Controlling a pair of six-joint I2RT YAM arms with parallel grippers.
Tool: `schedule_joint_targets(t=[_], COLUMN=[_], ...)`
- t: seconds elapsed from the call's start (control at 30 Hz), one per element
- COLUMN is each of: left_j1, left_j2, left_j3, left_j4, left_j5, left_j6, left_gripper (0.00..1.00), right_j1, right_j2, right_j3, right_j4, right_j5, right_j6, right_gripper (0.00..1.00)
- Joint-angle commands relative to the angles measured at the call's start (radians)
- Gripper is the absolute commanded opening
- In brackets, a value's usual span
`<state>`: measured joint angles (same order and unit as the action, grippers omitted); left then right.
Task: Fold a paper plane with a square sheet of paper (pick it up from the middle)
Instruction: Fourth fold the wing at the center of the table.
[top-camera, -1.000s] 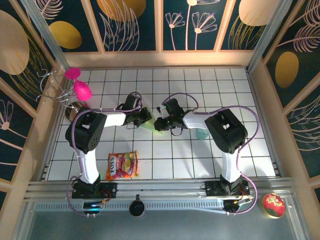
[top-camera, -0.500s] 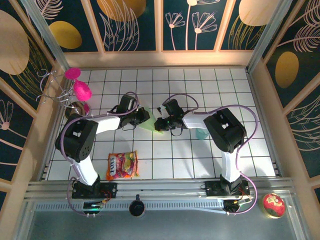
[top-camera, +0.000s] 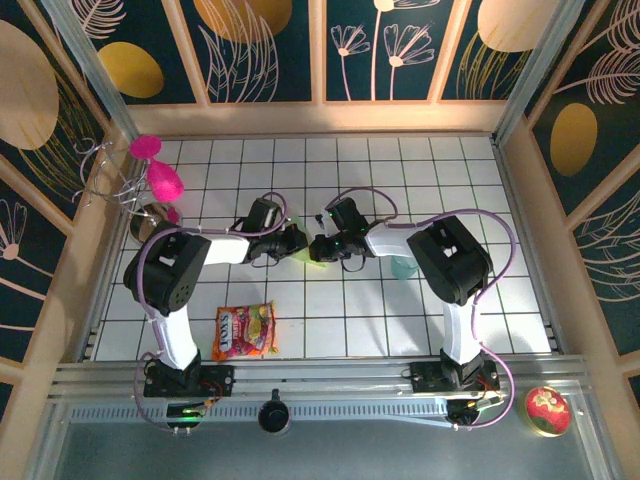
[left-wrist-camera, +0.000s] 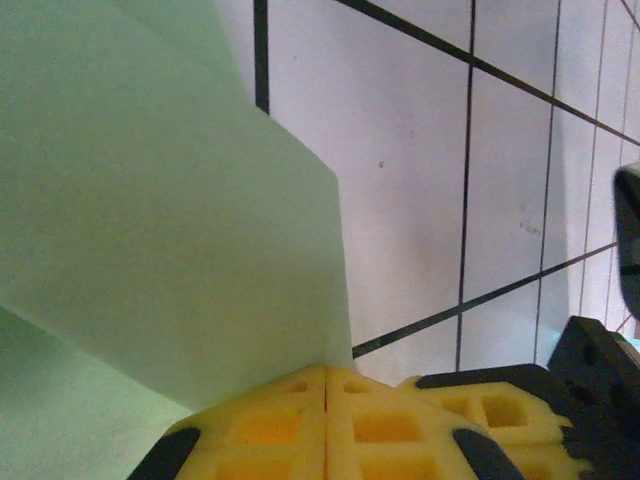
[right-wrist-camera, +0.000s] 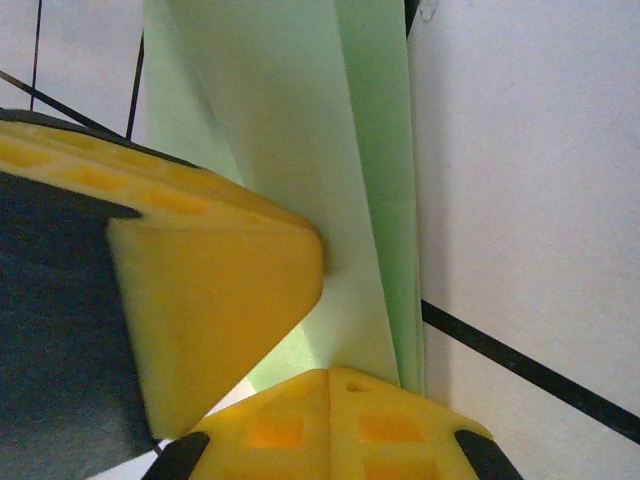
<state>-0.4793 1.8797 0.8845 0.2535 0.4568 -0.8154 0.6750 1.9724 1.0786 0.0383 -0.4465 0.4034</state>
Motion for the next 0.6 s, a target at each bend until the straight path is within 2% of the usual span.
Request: schedule_joint_targets(t=[0.0, 0.23, 0.57], left_j1=[-0.008, 0.006, 0.101], left_j2=[0.026, 0.040, 0.041], left_j3=[-0.001, 0.004, 0.004], left_j4=[-0.011, -0.051, -0.055], left_j5=[-0.050, -0.157, -0.162], left_j6=[0.005, -0.009, 0.022], left_gripper=[0.05, 0.02, 0.02], right_j1=[0.000, -0.001, 0.006], right_j2=[0.061, 0.065, 0.078], right_j3=[-0.029, -0.075, -0.144], right_j4=[-0.099, -0.137, -0.180], right_j5=[0.043, 0.067, 0.075], right_j6=[0.017, 0.034, 0.056], right_gripper=[0.00, 0.00, 0.00])
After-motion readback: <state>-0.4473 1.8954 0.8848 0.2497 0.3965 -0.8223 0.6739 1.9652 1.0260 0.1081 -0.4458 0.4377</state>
